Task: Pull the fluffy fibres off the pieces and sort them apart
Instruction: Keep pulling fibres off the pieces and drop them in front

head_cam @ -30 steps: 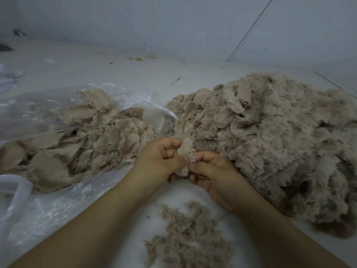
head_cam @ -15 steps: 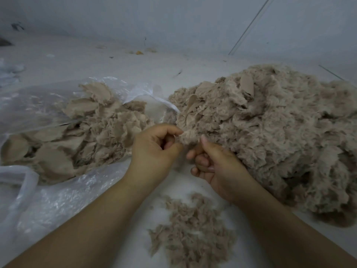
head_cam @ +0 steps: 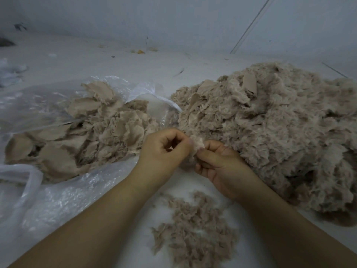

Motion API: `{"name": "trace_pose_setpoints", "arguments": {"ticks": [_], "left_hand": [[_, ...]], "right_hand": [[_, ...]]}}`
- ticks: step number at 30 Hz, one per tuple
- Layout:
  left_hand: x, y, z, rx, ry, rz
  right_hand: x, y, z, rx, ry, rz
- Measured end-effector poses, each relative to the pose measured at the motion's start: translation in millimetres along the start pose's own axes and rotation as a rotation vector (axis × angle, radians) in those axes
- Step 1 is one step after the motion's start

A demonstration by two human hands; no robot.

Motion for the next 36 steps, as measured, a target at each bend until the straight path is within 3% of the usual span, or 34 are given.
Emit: {"name": "trace_pose_setpoints", "arguments": {"ticks": [3, 8, 13, 17, 27, 33, 36], "left_hand": [[7, -1, -4, -0.037, 0.125, -0.062], [-2, 2, -18, -0.207, -0.169, 0.036], [-12, 6, -32, -0.295, -0.219, 0.172], [-2, 3, -28, -0.342, -0.355, 0.068], [4, 1, -23, -0.288, -0.240, -0.007], [-8, 5, -32, -0.309, -0.229, 0.168], [-6, 6, -27, -0.276, -0.238, 0.089]], "right_hand": [[-1, 0, 1, 0.001, 0.011, 0.015], [-3, 1, 1, -0.013, 0.057, 0.044], [-2, 1, 1, -0.017, 0.057, 0.061], [-2, -1, 0, 0.000, 0.050, 0.051], [3, -2, -2, 0.006, 0.047, -0.035], [-2, 0, 2, 0.005, 0.004, 0.044], [-1, 0, 2, 0.002, 0.018, 0.004]]}}
Point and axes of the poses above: each hand's wrist, its own y-axis towards the middle knuckle, its own x-axis out of the palm, z = x × y, the point moved 6 cm from there along y, towards the middle knuckle, and after that the axes turned 1 degree about -z, right-handed, at the moved point
